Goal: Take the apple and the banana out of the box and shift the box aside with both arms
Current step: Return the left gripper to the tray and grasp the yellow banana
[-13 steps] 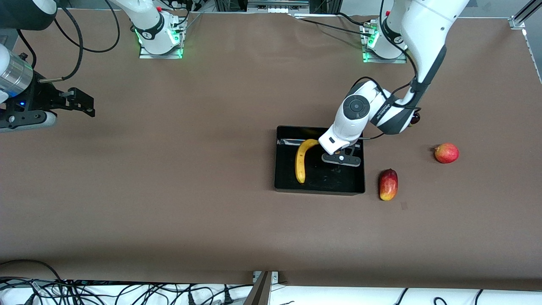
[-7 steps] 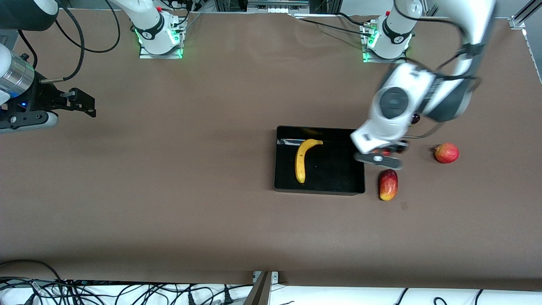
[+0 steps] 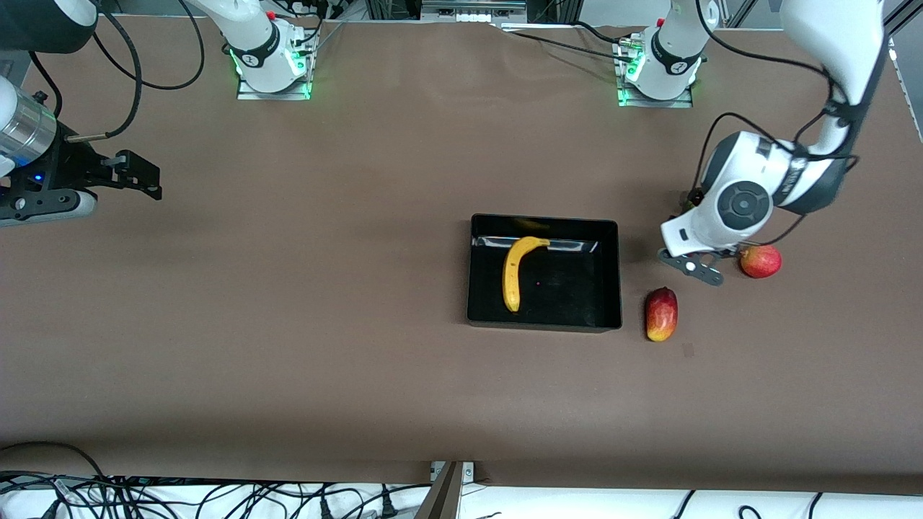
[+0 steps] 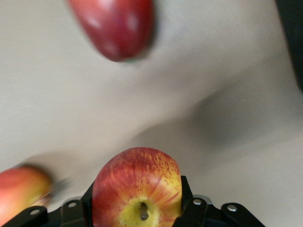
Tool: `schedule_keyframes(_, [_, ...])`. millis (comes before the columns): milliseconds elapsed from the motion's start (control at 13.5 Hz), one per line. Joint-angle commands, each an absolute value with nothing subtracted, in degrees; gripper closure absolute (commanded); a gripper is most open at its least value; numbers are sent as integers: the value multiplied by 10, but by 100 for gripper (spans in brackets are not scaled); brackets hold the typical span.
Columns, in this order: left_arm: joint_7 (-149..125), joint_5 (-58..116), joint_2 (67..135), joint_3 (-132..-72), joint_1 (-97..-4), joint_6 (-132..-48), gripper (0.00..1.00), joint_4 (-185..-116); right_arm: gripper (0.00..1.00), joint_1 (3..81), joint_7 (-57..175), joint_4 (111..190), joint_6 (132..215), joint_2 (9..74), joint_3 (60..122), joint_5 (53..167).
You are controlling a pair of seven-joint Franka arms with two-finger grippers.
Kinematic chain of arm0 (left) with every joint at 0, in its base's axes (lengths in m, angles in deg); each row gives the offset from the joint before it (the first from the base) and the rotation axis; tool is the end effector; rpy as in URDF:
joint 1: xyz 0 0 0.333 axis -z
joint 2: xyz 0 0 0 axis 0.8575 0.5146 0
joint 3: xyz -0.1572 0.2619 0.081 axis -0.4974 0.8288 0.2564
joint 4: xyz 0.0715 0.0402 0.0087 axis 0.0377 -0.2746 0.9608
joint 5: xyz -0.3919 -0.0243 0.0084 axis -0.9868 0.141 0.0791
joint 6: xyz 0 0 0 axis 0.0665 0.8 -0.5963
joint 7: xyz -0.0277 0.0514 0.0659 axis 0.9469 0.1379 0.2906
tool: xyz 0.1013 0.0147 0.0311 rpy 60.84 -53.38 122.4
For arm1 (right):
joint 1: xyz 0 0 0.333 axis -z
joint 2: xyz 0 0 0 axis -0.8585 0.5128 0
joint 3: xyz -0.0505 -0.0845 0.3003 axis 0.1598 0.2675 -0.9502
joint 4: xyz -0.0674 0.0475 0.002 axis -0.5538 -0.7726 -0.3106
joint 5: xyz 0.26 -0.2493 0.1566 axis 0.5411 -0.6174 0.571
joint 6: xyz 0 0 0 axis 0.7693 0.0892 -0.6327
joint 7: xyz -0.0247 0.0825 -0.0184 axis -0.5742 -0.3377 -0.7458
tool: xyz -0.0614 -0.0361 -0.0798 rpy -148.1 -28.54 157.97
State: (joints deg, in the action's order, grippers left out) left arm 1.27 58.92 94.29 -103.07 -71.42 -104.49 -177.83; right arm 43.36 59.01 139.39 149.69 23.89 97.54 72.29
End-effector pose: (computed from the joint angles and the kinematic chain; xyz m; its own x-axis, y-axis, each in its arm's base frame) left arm 0.5236 -0.0593 0.2171 0.8506 -0.4665 -0.2425 -0.4961 -0.8649 -0.0763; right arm 0.5842 0.0431 0.5891 0.9877 0.1527 -0.0344 0.1536 -0.9878 0.0240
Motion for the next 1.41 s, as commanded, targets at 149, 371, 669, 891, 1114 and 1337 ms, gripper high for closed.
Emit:
schedule_keyframes(149, [16, 585, 938, -1037, -726, -1084, 0, -1807, 0, 436, 585, 1383, 1494, 244, 973, 722])
schedule_keyframes(371, [16, 584, 910, -1048, -726, -1076, 0, -1784, 0, 437, 585, 1383, 1494, 244, 973, 722])
schedule_keyframes(669, [-28, 502, 905, -1101, -703, -1005, 0, -1673, 0, 436, 590, 1383, 1492, 244, 973, 722])
schedule_keyframes(891, [-154, 433, 933, -1103, -650, -943, 0, -1584, 0, 436, 590, 1383, 1494, 244, 973, 720])
schedule_keyframes(1114, [-339, 428, 989, -1102, -578, -969, 0, -1563, 0, 436, 590, 1383, 1494, 244, 973, 718])
schedule_keyframes(1337, [-446, 433, 1053, -1098, -525, -1116, 0, -1569, 0, 436, 589, 1383, 1494, 244, 973, 717])
